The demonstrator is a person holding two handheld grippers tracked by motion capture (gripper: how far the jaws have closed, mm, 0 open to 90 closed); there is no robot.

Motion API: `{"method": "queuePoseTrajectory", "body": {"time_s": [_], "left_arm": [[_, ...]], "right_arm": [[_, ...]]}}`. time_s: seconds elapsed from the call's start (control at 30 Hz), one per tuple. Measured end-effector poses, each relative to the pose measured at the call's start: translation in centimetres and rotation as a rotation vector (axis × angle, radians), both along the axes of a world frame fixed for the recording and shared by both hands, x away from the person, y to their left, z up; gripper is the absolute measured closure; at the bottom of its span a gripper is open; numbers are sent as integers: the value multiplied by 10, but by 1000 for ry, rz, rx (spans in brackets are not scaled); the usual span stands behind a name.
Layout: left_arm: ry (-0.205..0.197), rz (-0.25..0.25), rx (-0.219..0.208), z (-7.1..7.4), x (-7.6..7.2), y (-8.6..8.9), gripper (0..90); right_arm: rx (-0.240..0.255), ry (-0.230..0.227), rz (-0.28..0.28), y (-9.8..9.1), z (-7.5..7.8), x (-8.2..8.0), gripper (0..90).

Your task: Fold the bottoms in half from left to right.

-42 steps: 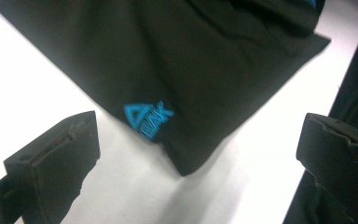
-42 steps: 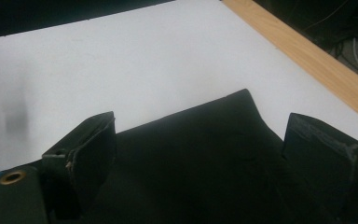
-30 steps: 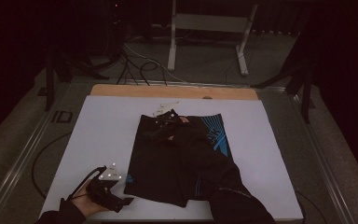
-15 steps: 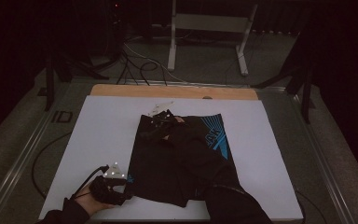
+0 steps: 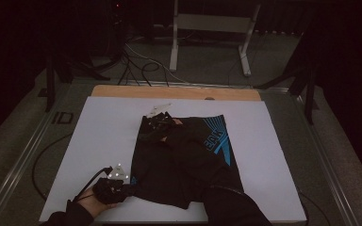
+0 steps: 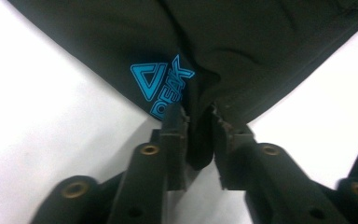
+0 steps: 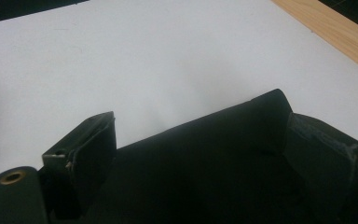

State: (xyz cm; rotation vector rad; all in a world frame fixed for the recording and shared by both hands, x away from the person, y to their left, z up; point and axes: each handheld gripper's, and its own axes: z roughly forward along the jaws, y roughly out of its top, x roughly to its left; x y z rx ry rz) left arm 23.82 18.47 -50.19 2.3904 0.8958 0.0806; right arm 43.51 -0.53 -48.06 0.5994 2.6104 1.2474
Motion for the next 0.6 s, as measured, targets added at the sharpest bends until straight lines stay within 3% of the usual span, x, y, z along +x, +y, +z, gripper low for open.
{"method": "queuePoseTrajectory", "body": {"time_s": [0.1,0.37,0.6], "left_arm": [[-4,15,-22,2,1,0,843],[-44,20,-72,13,-2,1,861],[-51,14,-79,15,-3,0,861]], "right_arm": [[-3,-4,-2,3,-2,1,99],[-15,-20,-21,12,-5,6,102],[-23,-13,-59,21,-11,12,129]]}}
